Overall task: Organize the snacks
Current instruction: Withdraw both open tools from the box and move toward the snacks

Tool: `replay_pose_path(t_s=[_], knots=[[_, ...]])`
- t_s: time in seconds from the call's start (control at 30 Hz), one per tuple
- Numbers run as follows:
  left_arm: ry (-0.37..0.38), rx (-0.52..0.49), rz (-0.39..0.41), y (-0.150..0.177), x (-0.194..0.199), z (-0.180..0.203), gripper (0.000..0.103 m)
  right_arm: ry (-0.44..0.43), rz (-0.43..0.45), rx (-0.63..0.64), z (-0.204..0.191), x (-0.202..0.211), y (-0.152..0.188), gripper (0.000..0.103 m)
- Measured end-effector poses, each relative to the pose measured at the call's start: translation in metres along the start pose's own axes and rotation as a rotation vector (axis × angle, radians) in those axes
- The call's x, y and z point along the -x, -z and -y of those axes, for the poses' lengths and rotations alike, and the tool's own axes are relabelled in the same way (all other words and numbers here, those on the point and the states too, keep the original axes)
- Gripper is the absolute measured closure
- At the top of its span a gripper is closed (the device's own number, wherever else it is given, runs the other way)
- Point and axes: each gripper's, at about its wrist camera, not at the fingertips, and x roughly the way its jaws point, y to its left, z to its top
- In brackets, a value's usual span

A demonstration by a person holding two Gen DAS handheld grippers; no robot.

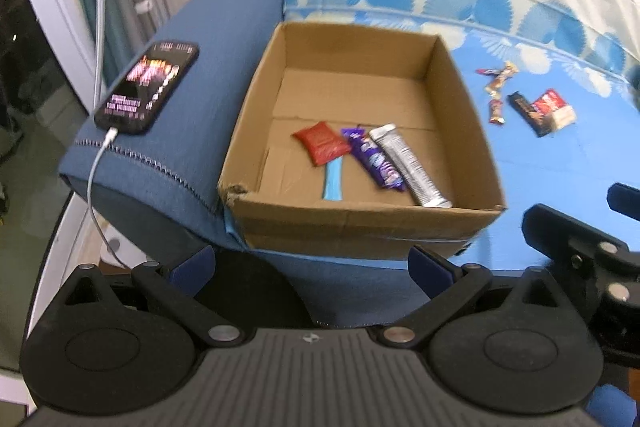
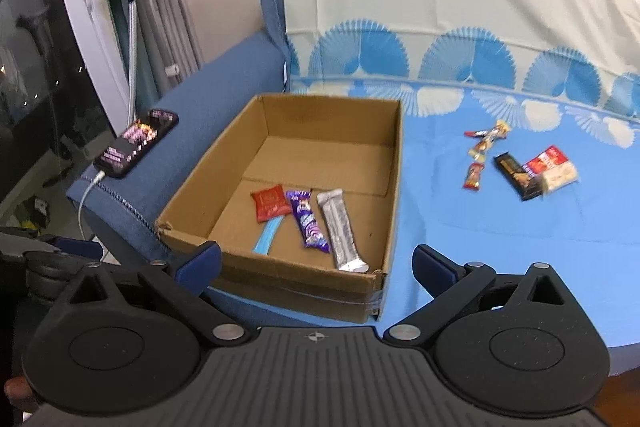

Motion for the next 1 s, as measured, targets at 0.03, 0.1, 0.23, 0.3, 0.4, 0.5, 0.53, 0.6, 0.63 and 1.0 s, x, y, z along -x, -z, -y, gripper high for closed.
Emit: replay_pose_path(t_s=[0.03,0.1,0.23,0.3,0.4,0.5,0.53,0.6,0.63,1.0], knots=[[0.0,-0.01,0.009,0.0,0.003,0.003,0.0,0.001,0.01,-0.003,0.001,0.004,0.001,0.001],[0.0,-0.024,0.025,0.003,0.012,0.008,0.0,0.002,0.026,-0.009,0.003,0.012,0.003,0.001],[-0.004,-0.037,0.052,0.006,0.026,0.011,0.0,0.001,0.057,-0.022,0.006,0.026,0.007,0.001],[-0.01,-0.037,0.062,0.008,0.033,0.012,0.0,-0.002,0.073,-0.024,0.007,0.033,0.009,0.001],[-0.019,-0.032,0.073,0.01,0.041,0.012,0.0,-0.008,0.094,-0.02,0.006,0.043,0.011,0.001],[-0.027,-0.028,0.073,0.014,0.047,0.013,0.0,-0.013,0.11,-0.015,0.004,0.051,0.014,0.001],[-0.029,-0.027,0.072,0.014,0.048,0.013,0.0,-0.015,0.115,-0.014,0.004,0.054,0.014,0.001],[-0.032,-0.027,0.073,0.016,0.051,0.013,0.0,-0.017,0.122,-0.015,0.004,0.057,0.015,0.001],[-0.034,-0.027,0.076,0.017,0.053,0.013,0.0,-0.017,0.125,-0.016,0.003,0.059,0.016,0.001],[-0.042,-0.035,0.076,0.017,0.055,0.013,0.0,-0.02,0.135,-0.021,0.003,0.063,0.018,0.001]])
